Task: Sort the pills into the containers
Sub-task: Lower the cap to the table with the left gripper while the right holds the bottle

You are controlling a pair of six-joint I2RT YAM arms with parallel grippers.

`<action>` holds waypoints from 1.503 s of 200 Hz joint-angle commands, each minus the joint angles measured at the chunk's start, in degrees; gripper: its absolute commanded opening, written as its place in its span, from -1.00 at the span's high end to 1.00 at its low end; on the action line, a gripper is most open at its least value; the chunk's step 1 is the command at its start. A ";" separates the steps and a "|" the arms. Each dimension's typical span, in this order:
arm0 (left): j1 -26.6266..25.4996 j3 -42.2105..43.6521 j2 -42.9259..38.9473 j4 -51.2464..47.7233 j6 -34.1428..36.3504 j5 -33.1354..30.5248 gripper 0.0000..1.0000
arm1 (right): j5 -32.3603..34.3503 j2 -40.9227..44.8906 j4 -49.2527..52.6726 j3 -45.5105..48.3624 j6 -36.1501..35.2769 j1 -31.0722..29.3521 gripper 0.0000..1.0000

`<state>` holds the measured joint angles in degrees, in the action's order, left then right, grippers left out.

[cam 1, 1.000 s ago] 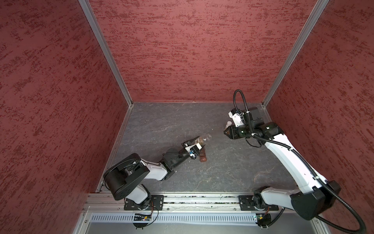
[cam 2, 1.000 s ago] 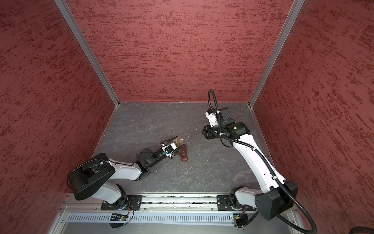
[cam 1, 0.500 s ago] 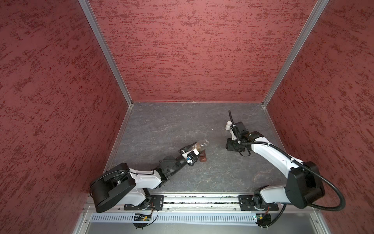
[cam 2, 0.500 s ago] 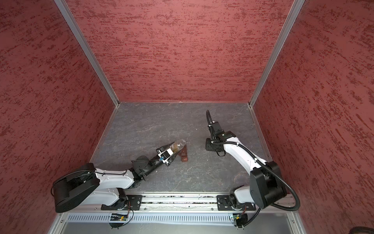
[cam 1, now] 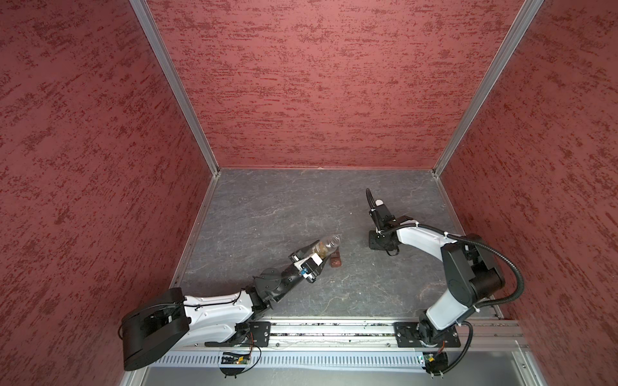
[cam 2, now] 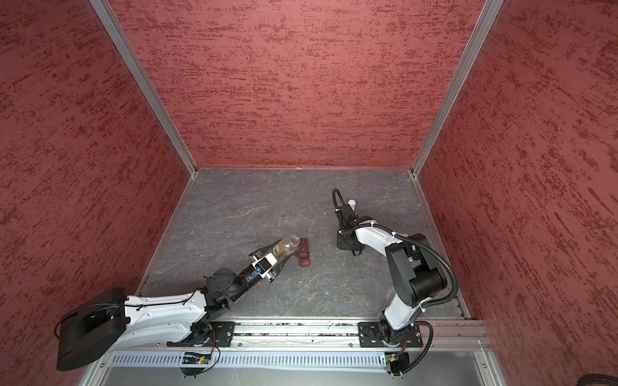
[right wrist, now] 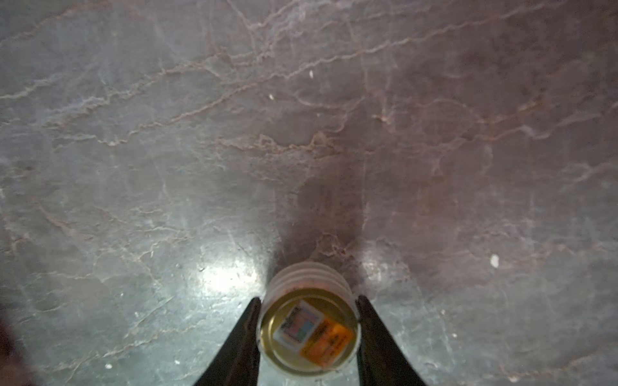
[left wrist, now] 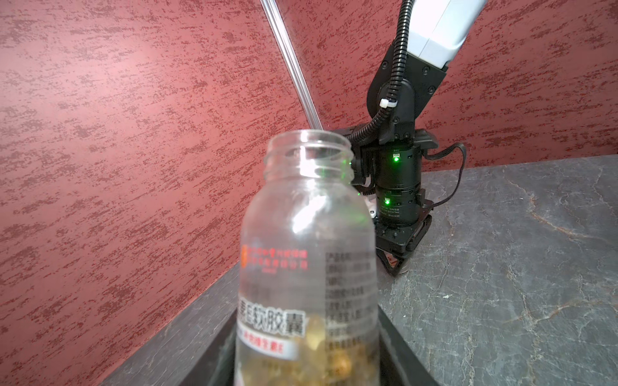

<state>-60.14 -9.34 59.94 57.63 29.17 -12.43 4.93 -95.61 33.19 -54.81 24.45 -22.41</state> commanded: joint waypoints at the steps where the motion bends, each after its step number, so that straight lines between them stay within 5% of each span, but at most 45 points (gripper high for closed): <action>1: -0.94 0.08 -2.67 -5.44 -0.73 -1.24 1.00 | 2.33 -0.27 -2.64 -1.17 -0.10 -0.26 0.24; 42: -2.15 0.37 -6.94 -11.13 -1.92 -2.76 1.00 | 2.45 -0.16 -2.43 -0.85 -0.45 -0.25 -0.11; 109: -1.80 -3.26 -11.75 -22.81 -0.60 -0.86 1.00 | 0.21 5.55 -0.12 -3.17 0.13 -0.26 -0.24; 169: 14.06 -13.78 -8.01 -36.88 -2.16 18.99 1.00 | -6.73 23.28 -3.03 1.67 4.45 -0.43 -0.25; 223: 18.21 -33.20 6.18 -65.52 7.81 26.65 1.00 | -8.61 34.35 -3.39 8.19 5.18 -0.42 -0.22; 300: 21.65 -30.57 10.44 -62.23 7.45 31.33 1.00 | -10.86 36.29 -4.86 10.22 3.59 -0.43 -0.22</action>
<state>-38.63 -40.12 68.12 -4.84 36.86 16.53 -4.71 -59.77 30.20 -45.41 28.47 -22.46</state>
